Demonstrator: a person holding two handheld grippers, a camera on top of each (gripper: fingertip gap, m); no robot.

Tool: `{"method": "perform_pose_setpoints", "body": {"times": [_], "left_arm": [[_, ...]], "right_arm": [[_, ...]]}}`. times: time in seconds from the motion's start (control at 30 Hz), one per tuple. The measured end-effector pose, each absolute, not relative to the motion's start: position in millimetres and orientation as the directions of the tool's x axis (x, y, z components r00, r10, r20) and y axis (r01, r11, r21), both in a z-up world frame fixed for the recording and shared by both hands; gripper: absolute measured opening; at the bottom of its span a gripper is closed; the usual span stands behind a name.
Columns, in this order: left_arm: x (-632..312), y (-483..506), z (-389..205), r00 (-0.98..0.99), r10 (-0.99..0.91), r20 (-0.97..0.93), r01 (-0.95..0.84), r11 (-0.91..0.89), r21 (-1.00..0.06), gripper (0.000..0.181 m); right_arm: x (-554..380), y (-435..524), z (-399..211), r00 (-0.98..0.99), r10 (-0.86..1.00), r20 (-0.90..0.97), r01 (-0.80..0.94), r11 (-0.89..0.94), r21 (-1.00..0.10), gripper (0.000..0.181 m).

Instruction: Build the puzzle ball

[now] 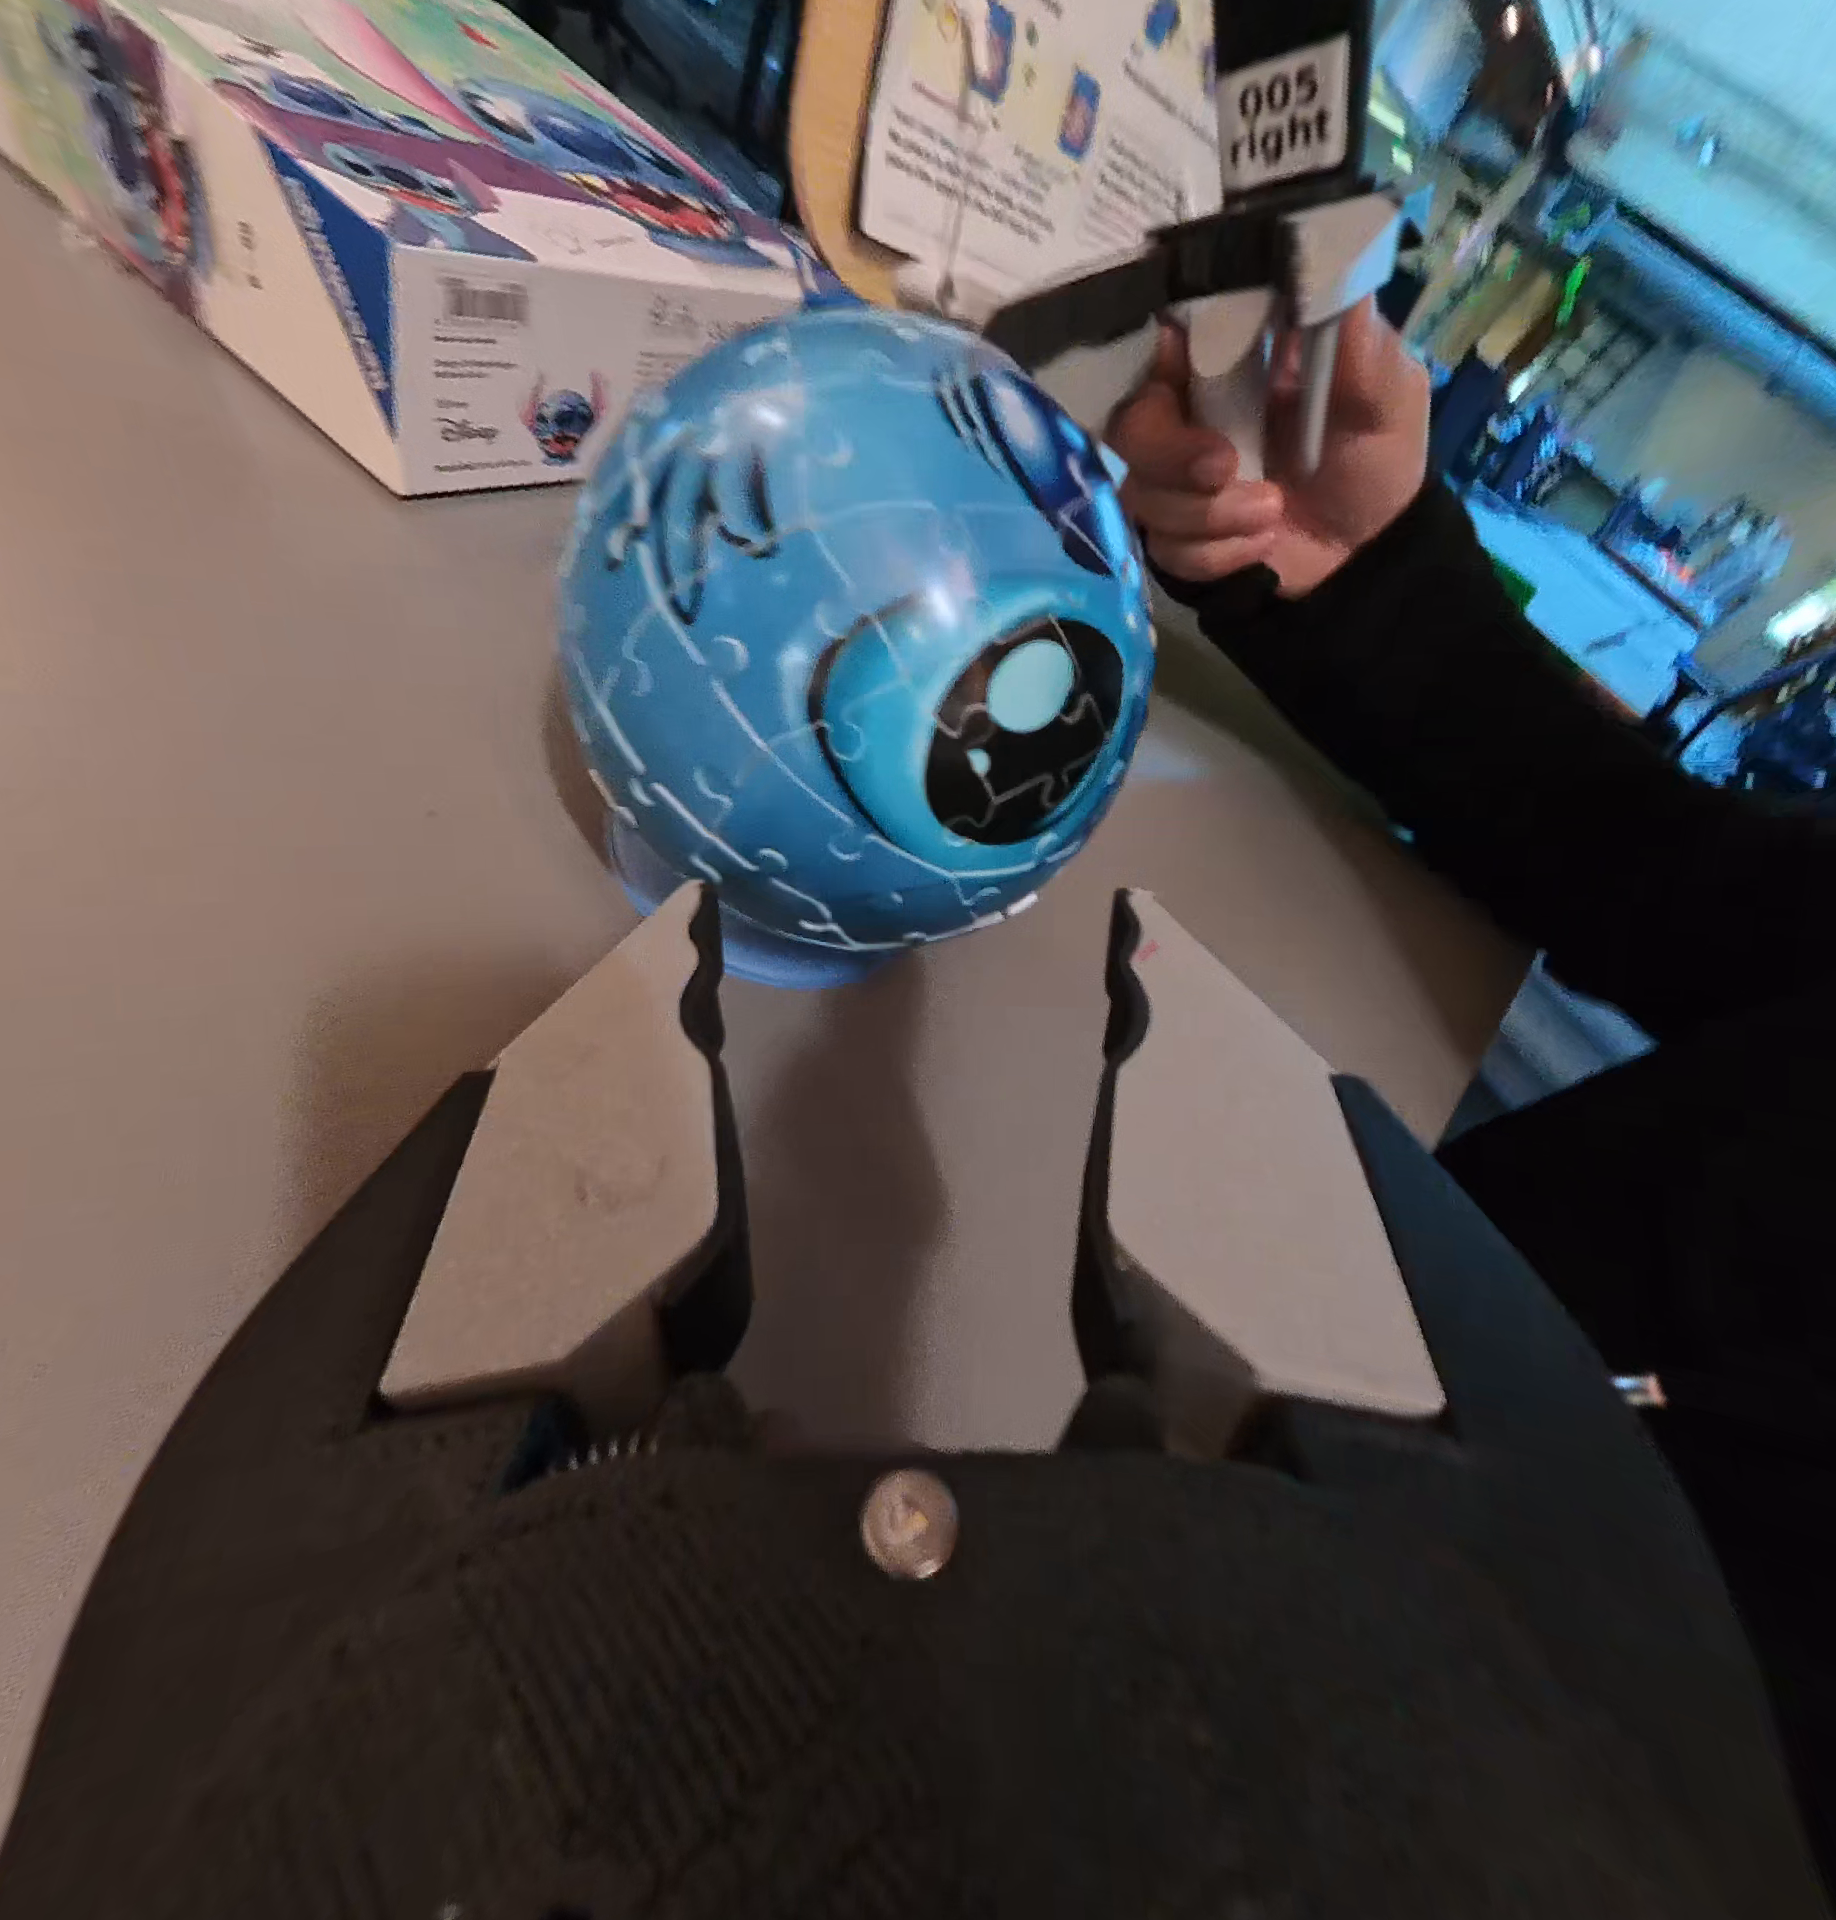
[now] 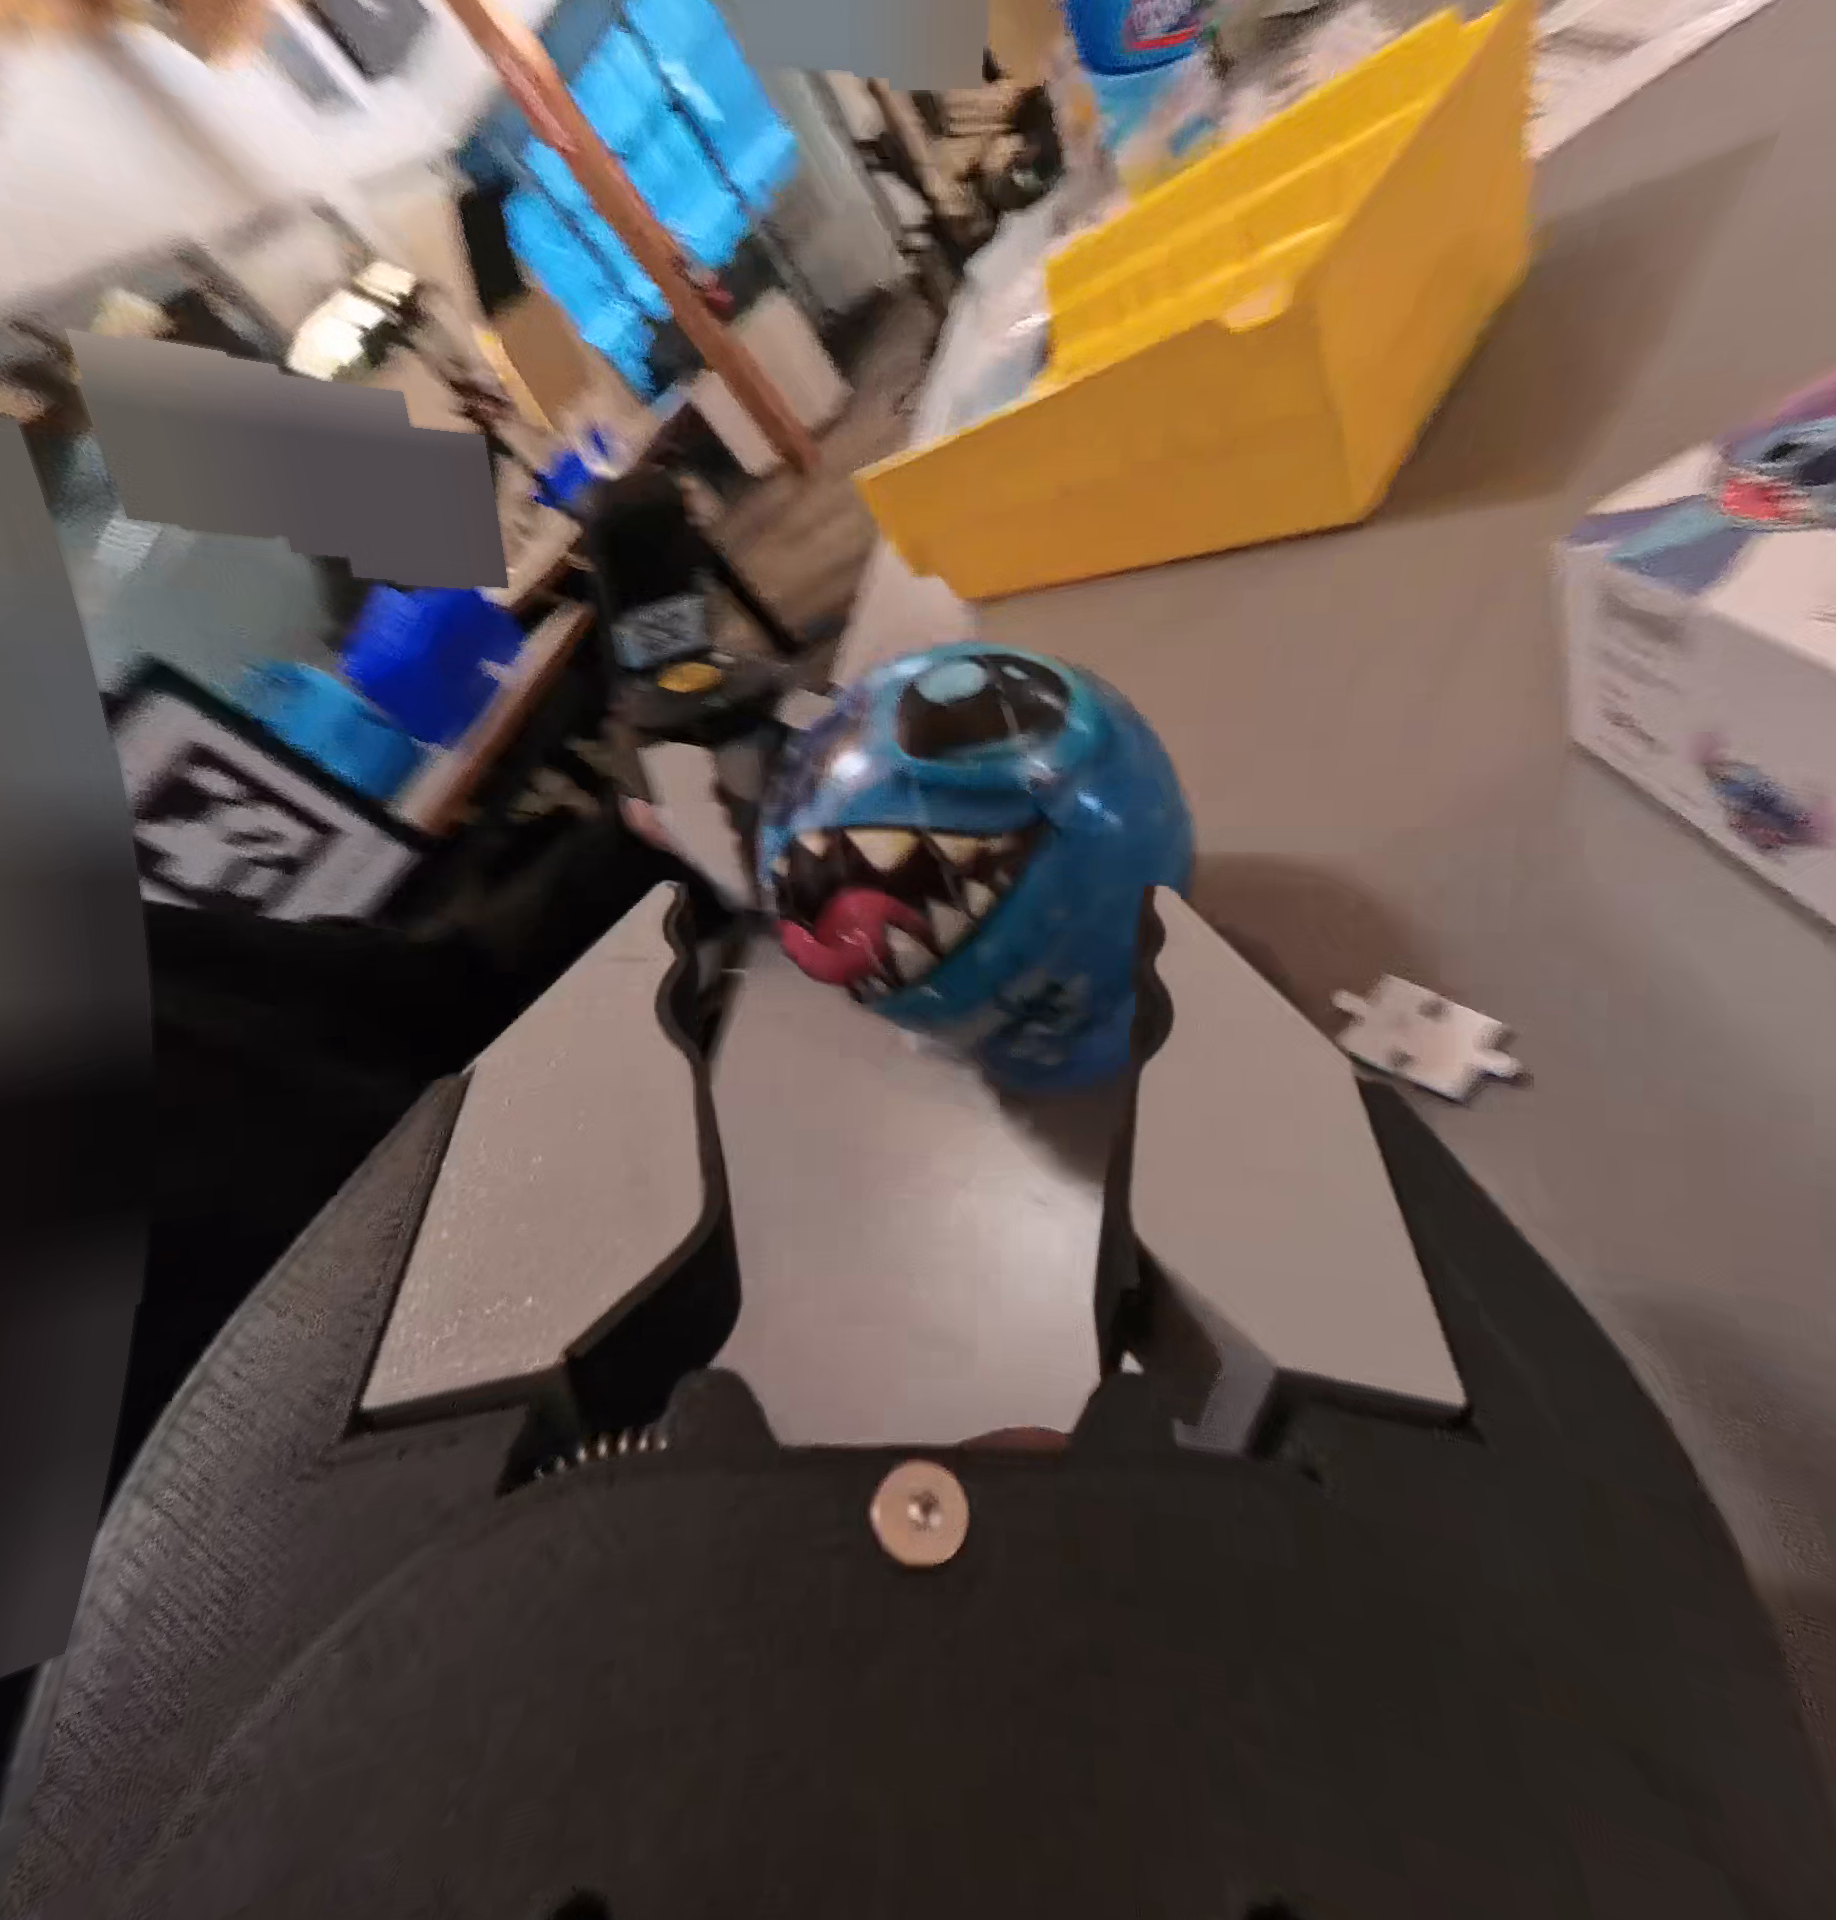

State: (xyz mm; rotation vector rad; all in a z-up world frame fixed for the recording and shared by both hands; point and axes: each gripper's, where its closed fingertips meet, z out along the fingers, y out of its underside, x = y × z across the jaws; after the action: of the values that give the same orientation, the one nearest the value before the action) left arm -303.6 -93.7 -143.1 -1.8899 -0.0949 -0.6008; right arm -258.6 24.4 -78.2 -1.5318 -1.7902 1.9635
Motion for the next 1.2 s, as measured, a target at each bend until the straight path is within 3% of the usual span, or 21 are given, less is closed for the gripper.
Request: {"method": "perform_pose_setpoints", "body": {"times": [0.1,0.27,0.33,0.7,0.8,1.2], "left_arm": [[-317,-93,-133,0.844,-0.157,0.513,0.438,-0.349,-0.828,0.073],[-319,-85,-128,0.716,-0.11,0.689,0.627,-0.332,-0.705,0.097],[-322,-82,-134,0.695,-0.073,0.715,0.657,-0.338,-0.674,0.099],[-305,-71,-146,0.709,-0.076,0.701,0.633,-0.369,-0.681,0.091],[-304,-72,-146,0.713,-0.085,0.696,0.625,-0.374,-0.685,0.09],[-318,-70,-143,0.771,-0.103,0.628,0.551,-0.385,-0.74,0.094]], "right_arm": [[-276,22,-76,-0.471,0.568,-0.675,0.6,-0.354,-0.717,0.086],[-301,3,-97,-0.381,0.495,-0.781,0.726,-0.363,-0.585,0.093],[-307,0,-103,-0.365,0.486,-0.794,0.746,-0.357,-0.562,0.095],[-311,-5,-123,-0.336,0.475,-0.813,0.779,-0.345,-0.523,0.097],[-311,-11,-127,-0.336,0.456,-0.824,0.789,-0.341,-0.511,0.105],[-318,-13,-126,-0.395,0.481,-0.782,0.729,-0.354,-0.586,0.104]]}}
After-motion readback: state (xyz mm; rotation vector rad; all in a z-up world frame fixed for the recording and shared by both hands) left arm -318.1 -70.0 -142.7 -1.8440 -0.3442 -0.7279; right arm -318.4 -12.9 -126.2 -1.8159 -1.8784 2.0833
